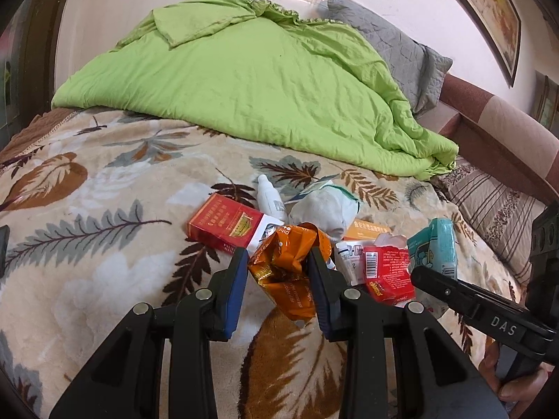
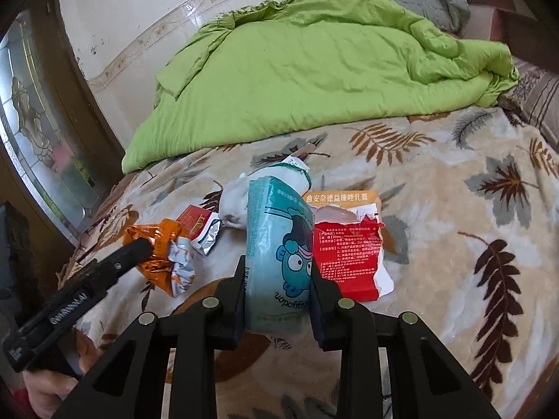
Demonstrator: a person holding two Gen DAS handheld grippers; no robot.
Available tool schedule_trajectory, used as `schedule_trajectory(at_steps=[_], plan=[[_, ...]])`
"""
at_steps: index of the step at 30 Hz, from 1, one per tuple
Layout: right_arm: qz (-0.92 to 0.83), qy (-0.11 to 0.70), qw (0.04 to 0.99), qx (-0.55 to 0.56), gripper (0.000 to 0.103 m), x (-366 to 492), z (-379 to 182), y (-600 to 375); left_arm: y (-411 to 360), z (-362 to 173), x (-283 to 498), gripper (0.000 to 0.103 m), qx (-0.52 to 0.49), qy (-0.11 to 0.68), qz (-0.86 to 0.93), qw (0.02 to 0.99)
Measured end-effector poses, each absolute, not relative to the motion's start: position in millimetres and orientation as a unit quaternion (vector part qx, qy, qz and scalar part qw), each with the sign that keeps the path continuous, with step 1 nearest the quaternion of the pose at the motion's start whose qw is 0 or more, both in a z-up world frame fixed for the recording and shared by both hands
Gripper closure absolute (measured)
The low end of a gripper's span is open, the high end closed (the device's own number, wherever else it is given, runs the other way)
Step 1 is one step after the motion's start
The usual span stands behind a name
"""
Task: Collect trash
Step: 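Grasp the orange wrapper with the left tool while the right tool grasps the blue tissue pack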
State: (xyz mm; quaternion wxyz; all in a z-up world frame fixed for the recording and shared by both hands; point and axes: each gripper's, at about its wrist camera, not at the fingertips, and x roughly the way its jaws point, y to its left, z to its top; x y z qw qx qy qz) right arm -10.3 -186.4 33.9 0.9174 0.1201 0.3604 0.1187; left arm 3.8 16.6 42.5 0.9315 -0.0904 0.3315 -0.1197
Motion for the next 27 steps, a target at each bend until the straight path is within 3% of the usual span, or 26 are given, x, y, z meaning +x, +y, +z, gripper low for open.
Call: schedule_trajectory(at_steps=[27], plan=[[0.123,0.362,0.914,0.137,0.071,-2.3,31.2,-189.4,-24.6,56.2,-10.9,0.069,0.015,0.281,-0.13,0.951]])
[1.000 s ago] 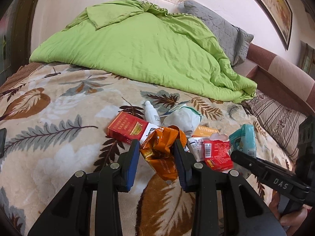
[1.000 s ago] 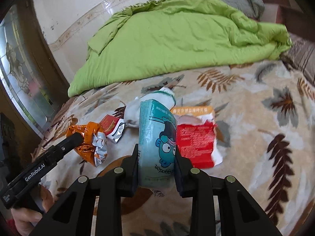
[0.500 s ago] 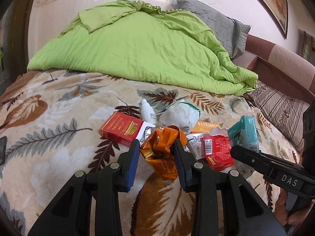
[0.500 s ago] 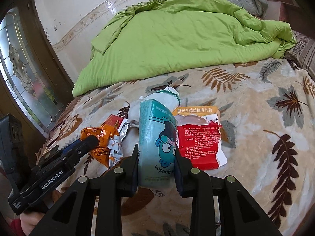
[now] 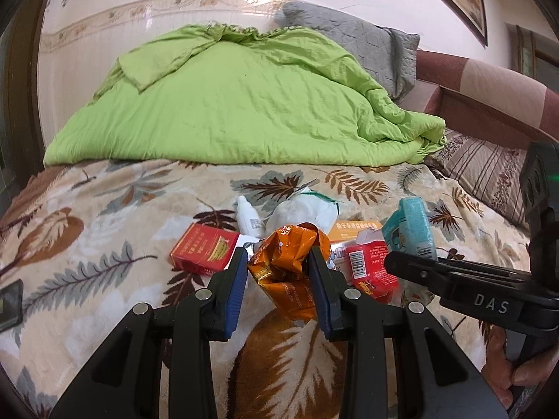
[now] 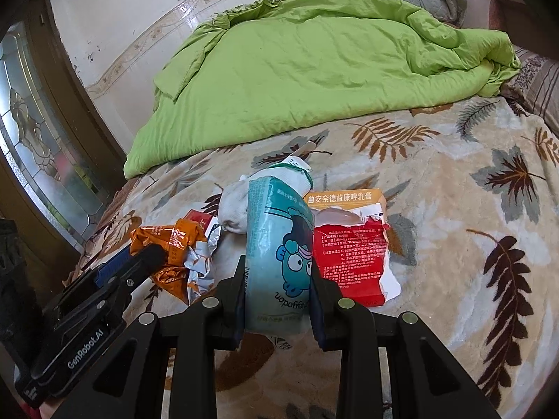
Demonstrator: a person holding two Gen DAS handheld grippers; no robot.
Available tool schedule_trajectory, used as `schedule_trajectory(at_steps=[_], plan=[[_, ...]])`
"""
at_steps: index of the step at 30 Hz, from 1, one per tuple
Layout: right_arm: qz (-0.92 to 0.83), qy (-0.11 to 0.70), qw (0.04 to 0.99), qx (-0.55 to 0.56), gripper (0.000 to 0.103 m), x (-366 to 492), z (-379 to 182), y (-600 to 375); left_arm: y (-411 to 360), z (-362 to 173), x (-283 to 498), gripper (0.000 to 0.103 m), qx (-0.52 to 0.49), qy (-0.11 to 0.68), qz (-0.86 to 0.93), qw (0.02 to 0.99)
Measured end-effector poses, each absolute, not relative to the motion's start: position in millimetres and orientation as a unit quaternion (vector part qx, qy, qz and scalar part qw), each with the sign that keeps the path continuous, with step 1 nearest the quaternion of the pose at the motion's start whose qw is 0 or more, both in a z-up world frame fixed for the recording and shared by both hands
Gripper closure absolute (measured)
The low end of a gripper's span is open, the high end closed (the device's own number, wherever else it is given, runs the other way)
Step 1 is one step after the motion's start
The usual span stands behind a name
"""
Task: Collect trash
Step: 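Grasp the orange wrapper with the left tool while the right tool grasps the blue tissue pack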
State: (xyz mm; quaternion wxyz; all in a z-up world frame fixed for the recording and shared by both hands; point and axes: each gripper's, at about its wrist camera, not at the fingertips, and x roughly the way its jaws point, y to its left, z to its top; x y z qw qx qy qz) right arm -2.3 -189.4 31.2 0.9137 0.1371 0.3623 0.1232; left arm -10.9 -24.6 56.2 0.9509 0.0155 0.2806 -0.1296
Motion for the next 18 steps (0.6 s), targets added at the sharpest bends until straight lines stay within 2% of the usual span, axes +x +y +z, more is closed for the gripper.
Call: schedule_trajectory(at_steps=[18], plan=[[0.108,0.316,0.936,0.109,0.071,-30.7,54.9,-193.3,-33.4,69.0,-30.9,0.069,0.026,0.249,-0.116,0.961]])
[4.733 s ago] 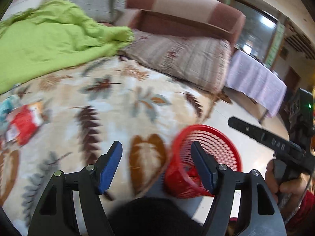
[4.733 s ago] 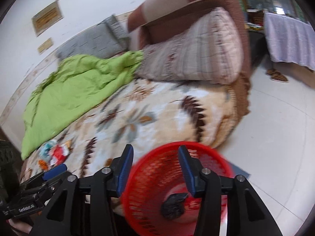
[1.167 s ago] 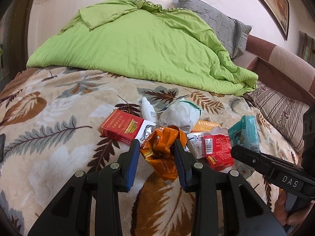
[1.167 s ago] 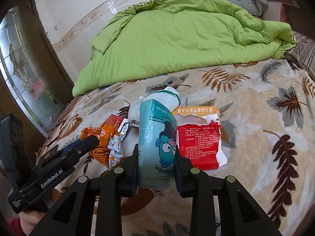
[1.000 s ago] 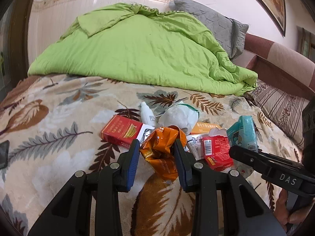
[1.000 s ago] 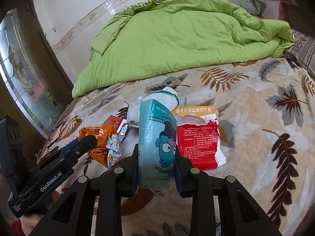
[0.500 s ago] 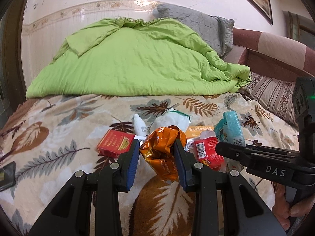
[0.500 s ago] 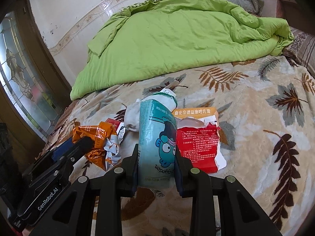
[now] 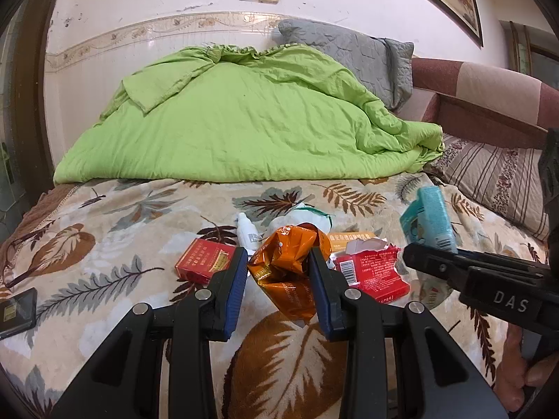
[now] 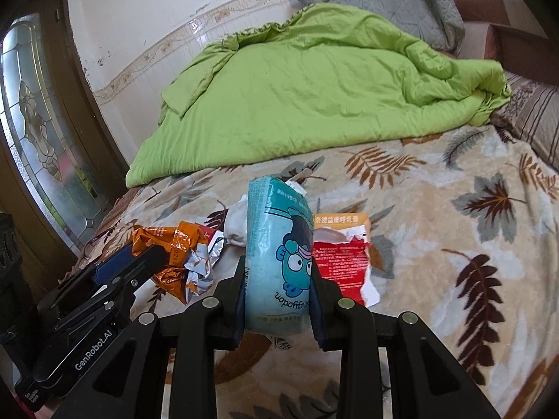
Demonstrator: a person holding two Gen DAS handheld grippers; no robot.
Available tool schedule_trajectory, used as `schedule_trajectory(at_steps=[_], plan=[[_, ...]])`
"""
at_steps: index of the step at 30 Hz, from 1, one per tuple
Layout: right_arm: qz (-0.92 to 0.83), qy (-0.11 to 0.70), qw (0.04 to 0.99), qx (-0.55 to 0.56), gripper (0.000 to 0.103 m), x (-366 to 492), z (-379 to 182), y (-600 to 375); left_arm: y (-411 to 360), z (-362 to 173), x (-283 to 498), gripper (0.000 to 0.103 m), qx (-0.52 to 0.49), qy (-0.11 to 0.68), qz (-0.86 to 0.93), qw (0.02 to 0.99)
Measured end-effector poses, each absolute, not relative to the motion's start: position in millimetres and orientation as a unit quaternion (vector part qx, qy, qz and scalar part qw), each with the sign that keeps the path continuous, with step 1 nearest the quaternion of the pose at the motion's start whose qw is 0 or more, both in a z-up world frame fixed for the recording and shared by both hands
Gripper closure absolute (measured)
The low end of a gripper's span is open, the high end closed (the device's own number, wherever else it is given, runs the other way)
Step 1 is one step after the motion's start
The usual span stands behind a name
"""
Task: Collect trash
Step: 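Grasp the orange wrapper with the left tool while the right tool grasps the blue tissue pack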
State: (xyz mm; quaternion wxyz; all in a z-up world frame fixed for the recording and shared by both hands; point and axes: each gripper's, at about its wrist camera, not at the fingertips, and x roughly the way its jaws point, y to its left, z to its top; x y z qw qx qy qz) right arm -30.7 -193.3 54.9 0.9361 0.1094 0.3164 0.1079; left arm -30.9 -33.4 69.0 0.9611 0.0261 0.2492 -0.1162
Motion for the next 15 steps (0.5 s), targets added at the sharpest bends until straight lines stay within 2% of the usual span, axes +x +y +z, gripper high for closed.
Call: schedule_trajectory(at_steps=[15], plan=[[0.094,0.31,0.939,0.113,0.071,-75.6,56.5,-214.7,-40.1,66.1,-63.4,0.069,0.046,0.232,-0.061,0.97]])
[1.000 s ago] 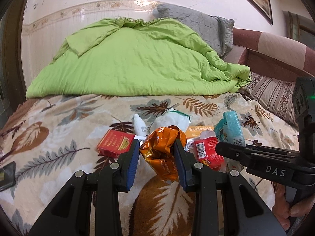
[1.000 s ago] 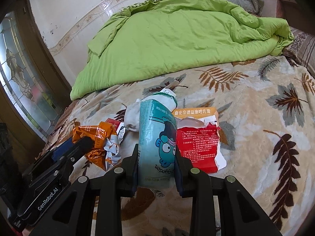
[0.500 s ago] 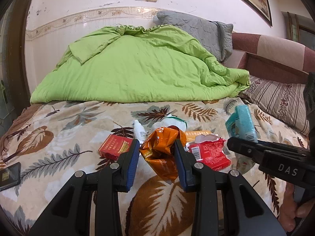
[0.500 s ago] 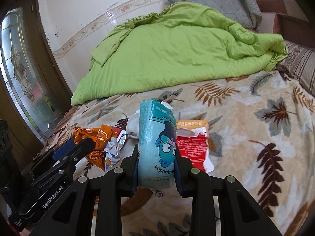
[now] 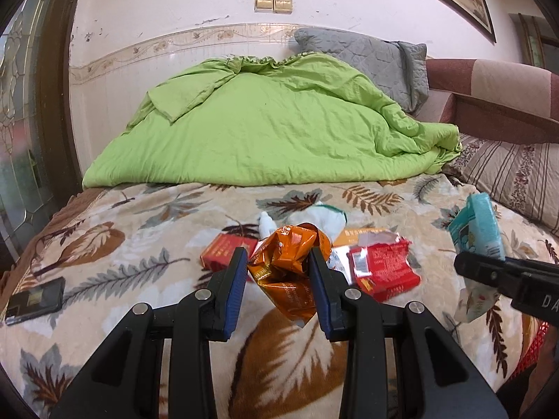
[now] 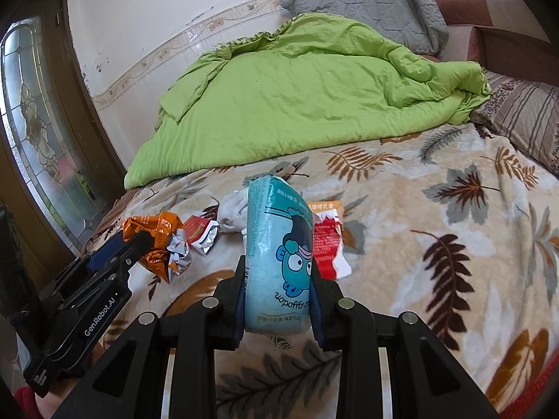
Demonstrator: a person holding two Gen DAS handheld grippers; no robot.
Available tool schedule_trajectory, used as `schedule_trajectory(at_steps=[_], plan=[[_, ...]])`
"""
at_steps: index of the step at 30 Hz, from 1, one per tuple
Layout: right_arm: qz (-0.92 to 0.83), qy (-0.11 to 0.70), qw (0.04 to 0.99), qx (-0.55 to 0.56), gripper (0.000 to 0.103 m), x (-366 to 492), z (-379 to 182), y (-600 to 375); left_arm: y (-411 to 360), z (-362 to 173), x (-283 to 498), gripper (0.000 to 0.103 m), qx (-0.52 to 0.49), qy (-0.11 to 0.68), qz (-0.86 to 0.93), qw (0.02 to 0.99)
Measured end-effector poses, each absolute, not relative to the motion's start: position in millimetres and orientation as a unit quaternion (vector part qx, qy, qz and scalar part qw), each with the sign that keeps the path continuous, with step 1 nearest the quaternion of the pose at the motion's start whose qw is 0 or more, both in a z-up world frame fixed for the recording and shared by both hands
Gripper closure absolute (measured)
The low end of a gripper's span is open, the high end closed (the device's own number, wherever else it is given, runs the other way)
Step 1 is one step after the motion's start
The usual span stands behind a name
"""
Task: Collect trash
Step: 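Grasp the orange wrapper with the left tool while the right tool grasps the blue tissue pack, then carry both items to the red basket and open both tools over it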
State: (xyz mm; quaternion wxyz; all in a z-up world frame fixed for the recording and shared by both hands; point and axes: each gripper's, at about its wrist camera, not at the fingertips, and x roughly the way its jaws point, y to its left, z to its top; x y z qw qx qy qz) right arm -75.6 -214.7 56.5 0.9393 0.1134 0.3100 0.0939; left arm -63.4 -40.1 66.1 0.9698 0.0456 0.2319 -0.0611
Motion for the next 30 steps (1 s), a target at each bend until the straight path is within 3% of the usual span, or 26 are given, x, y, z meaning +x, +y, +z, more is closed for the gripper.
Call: schedule_trajectory(at_steps=[15,30], plan=[[0.092,0.316,0.935,0.13,0.071,-105.8,55.2,-235.6,-68.2,51.9,-95.7,0.069,0.091,0.247,-0.057,0.963],[0.118,0.312,0.929,0.164,0.071,-139.6,61.8,-252.5,-79.1,61.1,-124.0,0.069,0.063,0.261,-0.104,0.958]])
